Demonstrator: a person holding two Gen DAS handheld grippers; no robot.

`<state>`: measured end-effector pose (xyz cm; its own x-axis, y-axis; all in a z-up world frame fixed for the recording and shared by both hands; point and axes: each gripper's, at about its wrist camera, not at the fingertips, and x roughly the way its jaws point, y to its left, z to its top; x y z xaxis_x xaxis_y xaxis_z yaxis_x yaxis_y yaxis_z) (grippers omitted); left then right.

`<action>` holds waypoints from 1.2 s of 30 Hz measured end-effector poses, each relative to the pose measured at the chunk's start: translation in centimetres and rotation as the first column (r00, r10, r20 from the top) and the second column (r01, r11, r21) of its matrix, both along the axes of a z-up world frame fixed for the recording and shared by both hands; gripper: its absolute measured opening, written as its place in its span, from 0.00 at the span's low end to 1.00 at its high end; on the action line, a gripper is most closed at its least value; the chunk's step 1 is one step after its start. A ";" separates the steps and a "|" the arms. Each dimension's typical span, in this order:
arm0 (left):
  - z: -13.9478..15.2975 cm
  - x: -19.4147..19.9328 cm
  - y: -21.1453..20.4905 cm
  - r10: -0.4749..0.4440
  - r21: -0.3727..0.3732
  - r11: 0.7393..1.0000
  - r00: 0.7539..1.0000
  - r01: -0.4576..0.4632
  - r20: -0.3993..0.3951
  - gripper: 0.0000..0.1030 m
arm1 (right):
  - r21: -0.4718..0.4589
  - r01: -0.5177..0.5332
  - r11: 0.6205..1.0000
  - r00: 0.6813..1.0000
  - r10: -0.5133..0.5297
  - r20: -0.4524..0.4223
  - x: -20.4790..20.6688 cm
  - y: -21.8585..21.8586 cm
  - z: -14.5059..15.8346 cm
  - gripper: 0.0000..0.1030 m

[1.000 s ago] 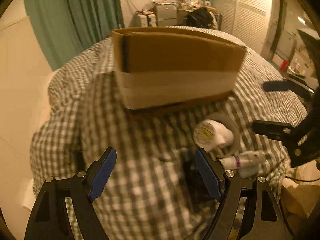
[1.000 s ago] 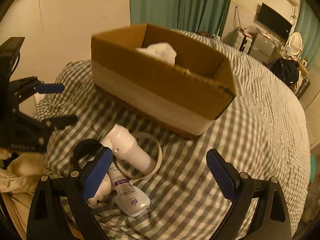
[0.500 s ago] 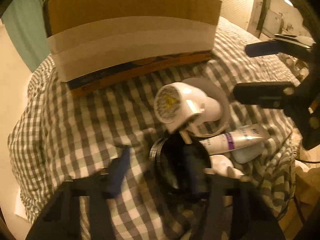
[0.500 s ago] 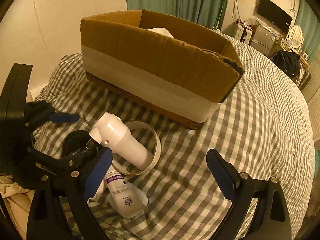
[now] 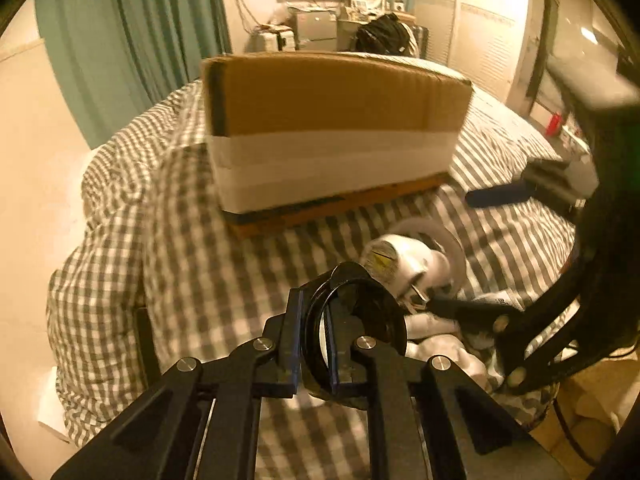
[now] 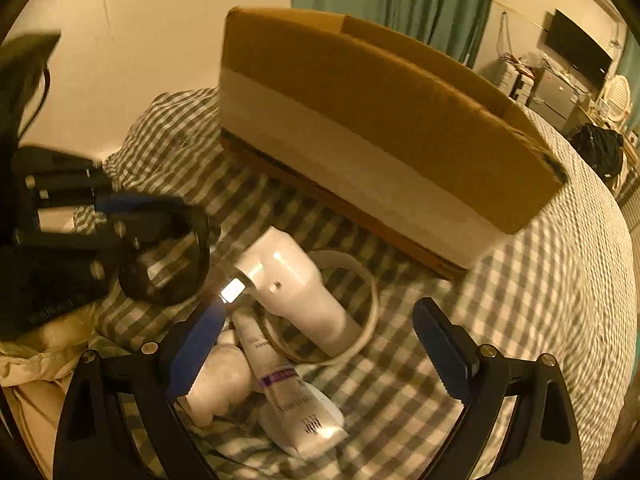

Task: Organize objects
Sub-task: 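Grasp the white hair dryer by its body with the right tool, then carry the hair dryer into the box and open the right tool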

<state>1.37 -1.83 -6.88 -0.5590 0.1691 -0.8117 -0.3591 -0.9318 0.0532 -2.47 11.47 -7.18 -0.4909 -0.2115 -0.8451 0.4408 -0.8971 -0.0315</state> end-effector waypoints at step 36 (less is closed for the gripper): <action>5.1 -0.9 -0.4 0.021 0.028 0.999 0.992 -0.018 -0.125 0.10 | -0.087 -0.053 0.995 0.990 0.041 -0.136 -0.1 -0.4 7.1 0.59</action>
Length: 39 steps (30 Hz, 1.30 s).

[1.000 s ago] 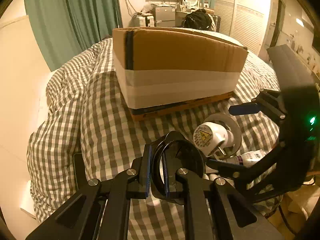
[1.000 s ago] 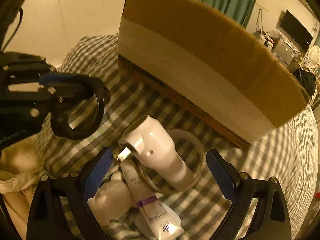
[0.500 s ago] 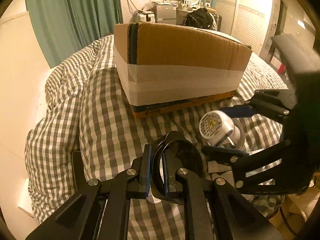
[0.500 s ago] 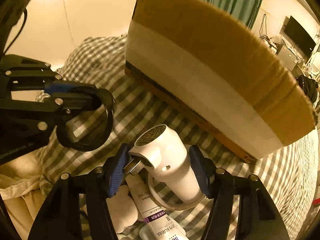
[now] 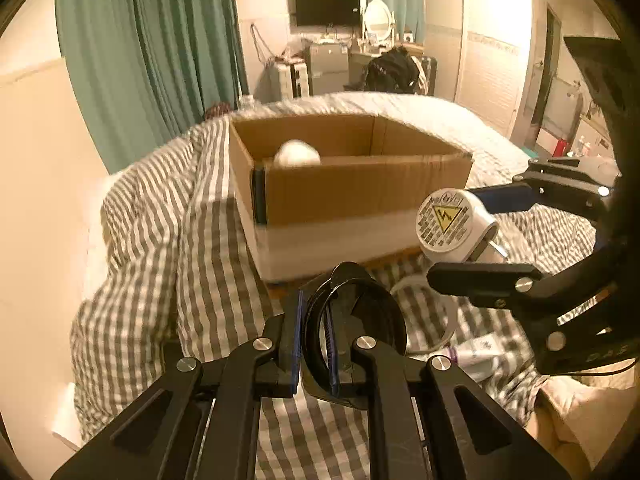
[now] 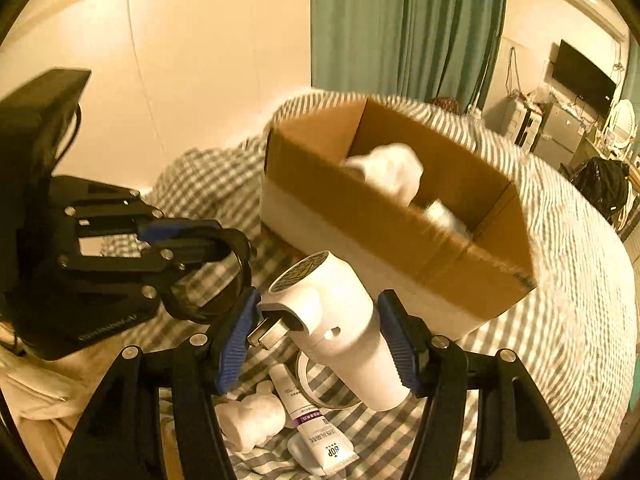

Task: Organize objects
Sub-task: 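Carry the hair dryer into the box and open the right tool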

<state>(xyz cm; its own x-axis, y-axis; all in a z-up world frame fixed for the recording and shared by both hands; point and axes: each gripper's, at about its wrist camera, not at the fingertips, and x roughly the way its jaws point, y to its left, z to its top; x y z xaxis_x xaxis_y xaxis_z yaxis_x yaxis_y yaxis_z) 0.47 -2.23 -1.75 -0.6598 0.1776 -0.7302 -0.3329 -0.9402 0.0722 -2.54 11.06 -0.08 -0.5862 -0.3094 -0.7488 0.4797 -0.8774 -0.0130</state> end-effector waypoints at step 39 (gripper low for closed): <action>5.4 -17.7 4.6 0.062 -0.028 0.998 0.998 -0.062 0.002 0.10 | -0.039 0.228 0.973 0.971 -0.230 -0.063 -14.2 4.9 8.9 0.59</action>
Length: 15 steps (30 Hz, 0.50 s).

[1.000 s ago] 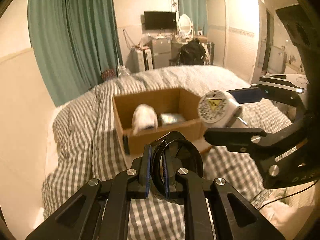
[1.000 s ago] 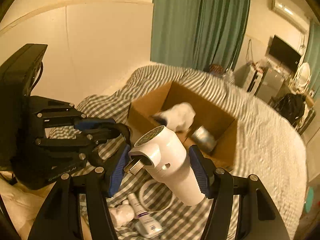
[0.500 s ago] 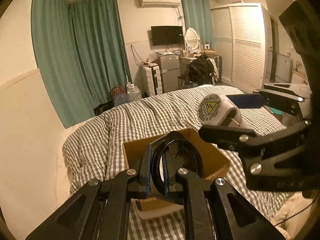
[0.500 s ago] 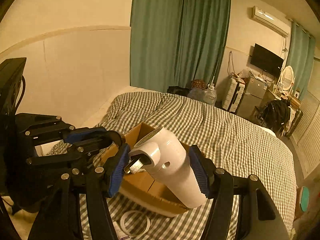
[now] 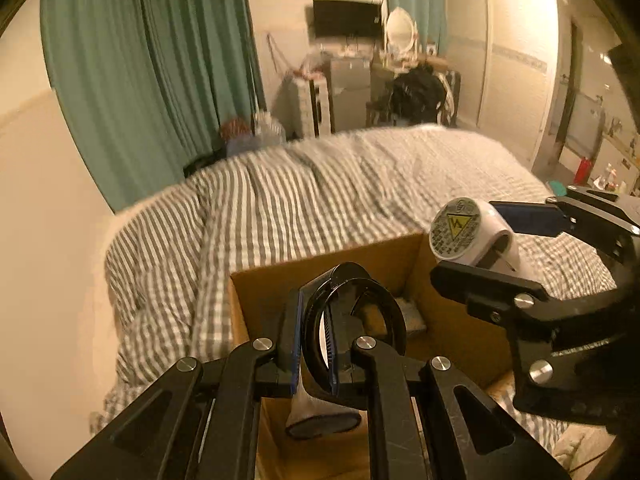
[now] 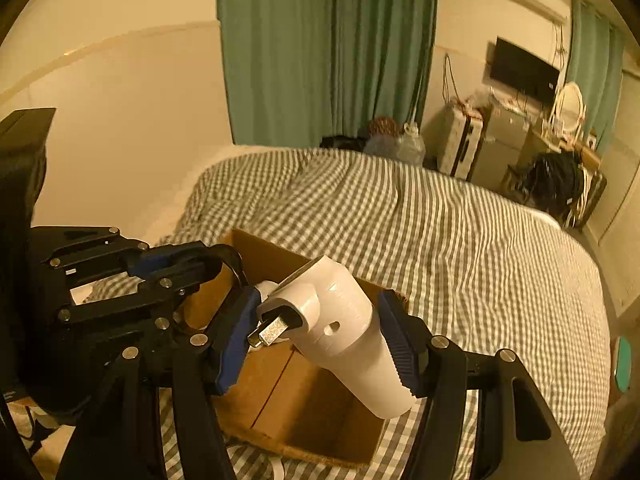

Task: Organize objects
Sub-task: 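Carry the hair dryer into the box and open the right tool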

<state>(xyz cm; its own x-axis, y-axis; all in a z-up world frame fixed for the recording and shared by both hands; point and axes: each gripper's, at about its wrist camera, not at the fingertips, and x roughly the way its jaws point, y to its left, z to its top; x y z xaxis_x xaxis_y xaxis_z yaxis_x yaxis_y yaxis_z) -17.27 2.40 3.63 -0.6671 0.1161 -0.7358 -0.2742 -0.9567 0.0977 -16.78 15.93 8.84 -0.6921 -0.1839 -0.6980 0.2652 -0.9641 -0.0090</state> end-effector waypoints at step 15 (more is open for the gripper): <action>-3.2 -1.1 0.7 -0.011 -0.070 0.997 0.998 0.015 0.056 0.14 | -0.045 0.036 0.998 0.994 -0.032 0.101 -3.0 1.3 -5.3 0.59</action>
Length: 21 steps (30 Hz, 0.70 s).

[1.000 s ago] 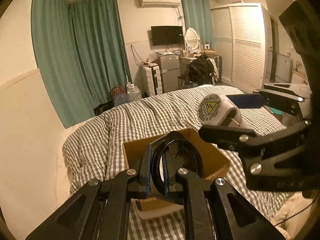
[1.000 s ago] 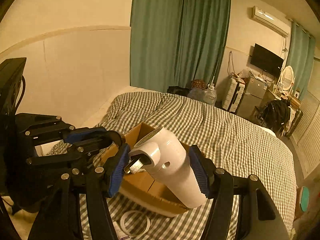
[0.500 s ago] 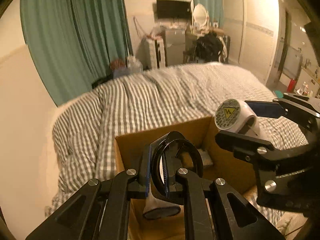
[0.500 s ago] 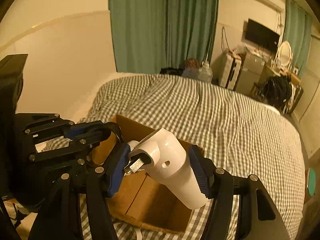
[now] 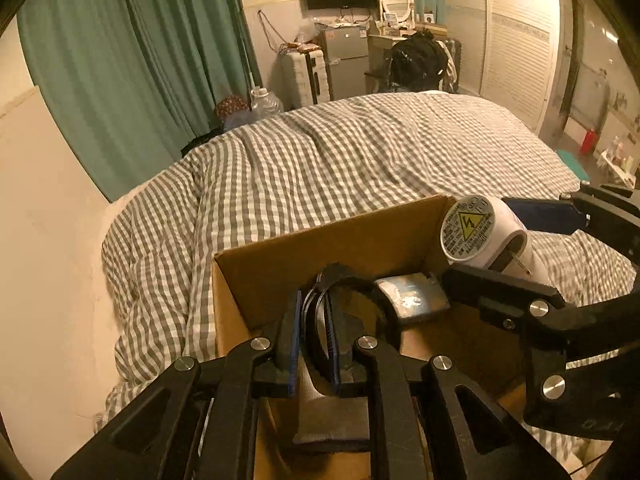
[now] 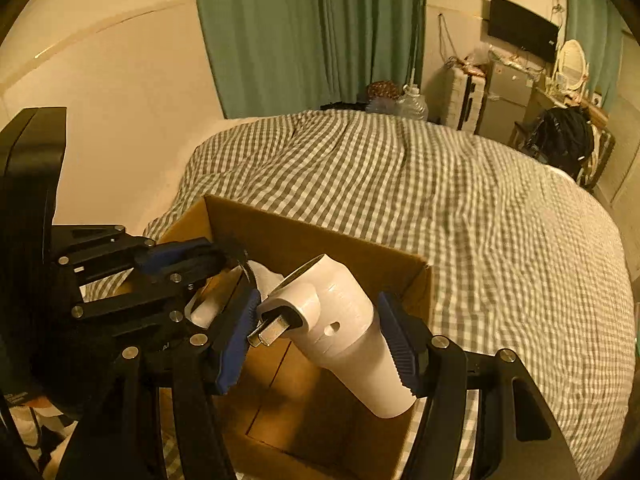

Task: Organize objects
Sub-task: 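Carry the hair dryer into the box and open the right tool, then move both tools back toward the figurine and tube beside the box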

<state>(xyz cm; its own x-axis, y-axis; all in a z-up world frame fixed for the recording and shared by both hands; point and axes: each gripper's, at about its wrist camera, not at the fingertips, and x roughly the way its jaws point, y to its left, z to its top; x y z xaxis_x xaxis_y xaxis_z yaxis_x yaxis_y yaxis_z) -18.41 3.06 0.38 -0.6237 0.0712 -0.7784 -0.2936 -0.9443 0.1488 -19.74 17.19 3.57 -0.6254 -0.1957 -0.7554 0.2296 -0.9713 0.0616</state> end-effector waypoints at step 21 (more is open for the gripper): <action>8.2 12.0 -4.6 0.008 0.020 1.000 0.978 -0.004 -0.209 0.90 | 0.133 -0.029 0.991 0.962 0.064 -0.266 13.3 -2.1 11.1 0.77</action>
<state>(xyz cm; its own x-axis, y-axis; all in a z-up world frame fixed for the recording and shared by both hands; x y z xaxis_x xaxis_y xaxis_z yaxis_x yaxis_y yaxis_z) -6.46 -1.52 8.58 -0.7730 0.0811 -0.6292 -0.2523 -0.9493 0.1876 -6.46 15.14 14.70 -0.8012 -0.1424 -0.5812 0.2653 -0.9551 -0.1318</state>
